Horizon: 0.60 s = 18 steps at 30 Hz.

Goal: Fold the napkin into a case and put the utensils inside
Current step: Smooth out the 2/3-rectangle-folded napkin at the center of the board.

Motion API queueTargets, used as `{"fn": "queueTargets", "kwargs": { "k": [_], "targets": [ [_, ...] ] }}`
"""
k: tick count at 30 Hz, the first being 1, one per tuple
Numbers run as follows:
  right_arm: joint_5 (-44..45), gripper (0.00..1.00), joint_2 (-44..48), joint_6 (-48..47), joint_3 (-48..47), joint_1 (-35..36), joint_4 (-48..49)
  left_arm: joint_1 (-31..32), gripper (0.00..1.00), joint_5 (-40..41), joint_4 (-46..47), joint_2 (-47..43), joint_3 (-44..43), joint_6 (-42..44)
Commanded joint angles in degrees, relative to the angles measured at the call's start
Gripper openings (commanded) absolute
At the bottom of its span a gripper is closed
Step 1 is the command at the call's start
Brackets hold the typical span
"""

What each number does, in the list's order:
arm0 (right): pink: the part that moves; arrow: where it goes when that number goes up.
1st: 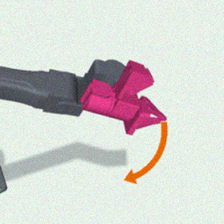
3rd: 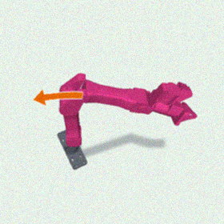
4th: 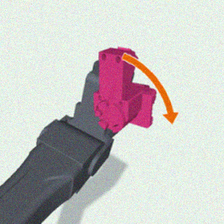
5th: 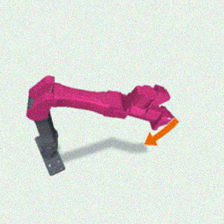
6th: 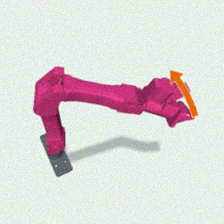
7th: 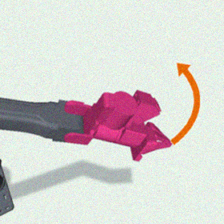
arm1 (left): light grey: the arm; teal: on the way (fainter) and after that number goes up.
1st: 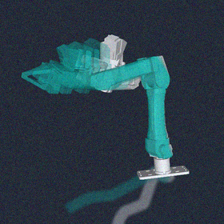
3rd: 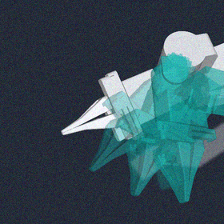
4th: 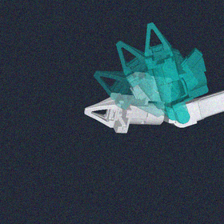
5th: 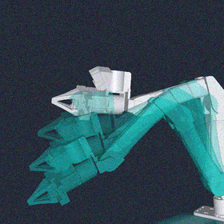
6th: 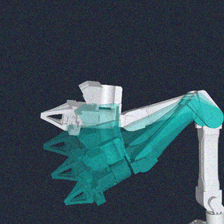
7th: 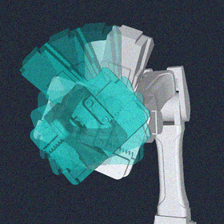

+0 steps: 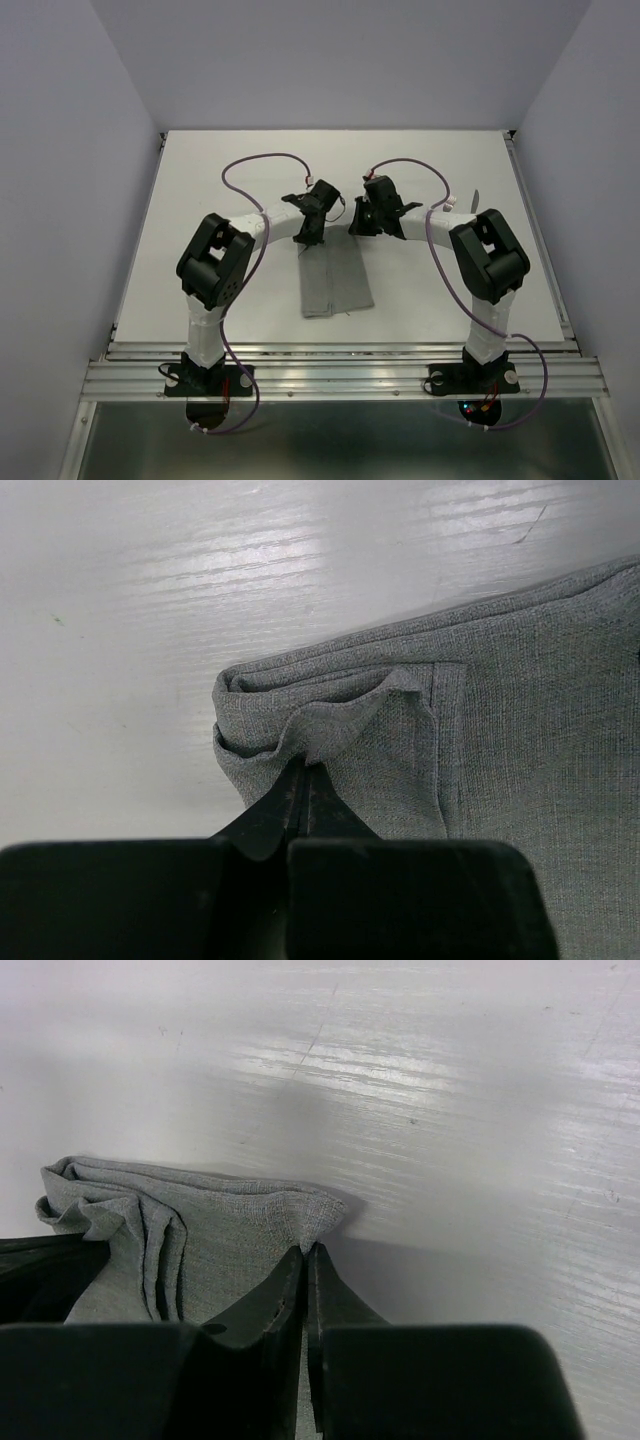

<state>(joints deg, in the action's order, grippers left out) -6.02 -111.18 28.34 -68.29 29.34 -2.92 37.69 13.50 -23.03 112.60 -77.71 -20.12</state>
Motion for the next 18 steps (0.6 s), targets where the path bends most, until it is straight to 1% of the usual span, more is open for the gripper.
{"fn": "queueTargets", "kwargs": {
  "k": [1, 3, 4, 5, 7, 8, 11, 13, 15, 18],
  "targets": [
    [-0.22, 0.04, 1.93, 0.67, -2.46, 0.19, 1.42, -0.69, 0.0, -1.98, -0.18, -1.94, -1.13, -1.94],
    [-0.39, 0.03, 2.19, 0.75, -2.63, 0.19, 1.42, -0.87, 0.0, -2.33, -0.09, -2.03, -0.95, -2.2],
    [-0.31, 0.04, 2.19, 0.84, -2.81, 0.8, 1.42, -0.95, 0.0, -2.51, 0.09, -2.2, -0.69, -2.38],
    [0.04, 0.09, 1.84, 0.76, -3.42, 0.8, 0.99, -1.04, 0.0, -2.68, 0.09, -2.29, -0.51, -2.38],
    [1.8, 0.26, 1.4, 0.49, -3.95, 0.8, -0.77, -1.22, 0.0, -2.86, 0.26, -2.47, -0.25, -2.64],
    [2.76, 0.32, 1.4, 0.32, -3.95, 0.8, -1.3, -1.3, 0.0, -2.86, 0.35, -2.56, -0.07, -2.73],
    [5.66, 0.44, 1.58, -0.47, -3.6, 0.8, -3.23, -1.39, 0.0, -3.04, 0.35, -2.56, 0.19, -3.08],
    [5.32, 0.52, 0.97, -1.7, -3.86, 0.8, -5.25, -1.48, 0.0, -2.95, 0.18, -2.47, 0.28, -3.26],
    [4.97, 0.54, 0.7, -2.67, -3.78, 1.33, -6.75, -1.66, 0.0, -2.78, 0.09, -2.47, 0.19, -3.52],
    [2.96, 0.54, 0.61, -2.94, -1.85, 1.33, -5.79, -1.92, 0.0, -2.51, 0.0, -2.56, 0.28, -3.87]
  ]
}}
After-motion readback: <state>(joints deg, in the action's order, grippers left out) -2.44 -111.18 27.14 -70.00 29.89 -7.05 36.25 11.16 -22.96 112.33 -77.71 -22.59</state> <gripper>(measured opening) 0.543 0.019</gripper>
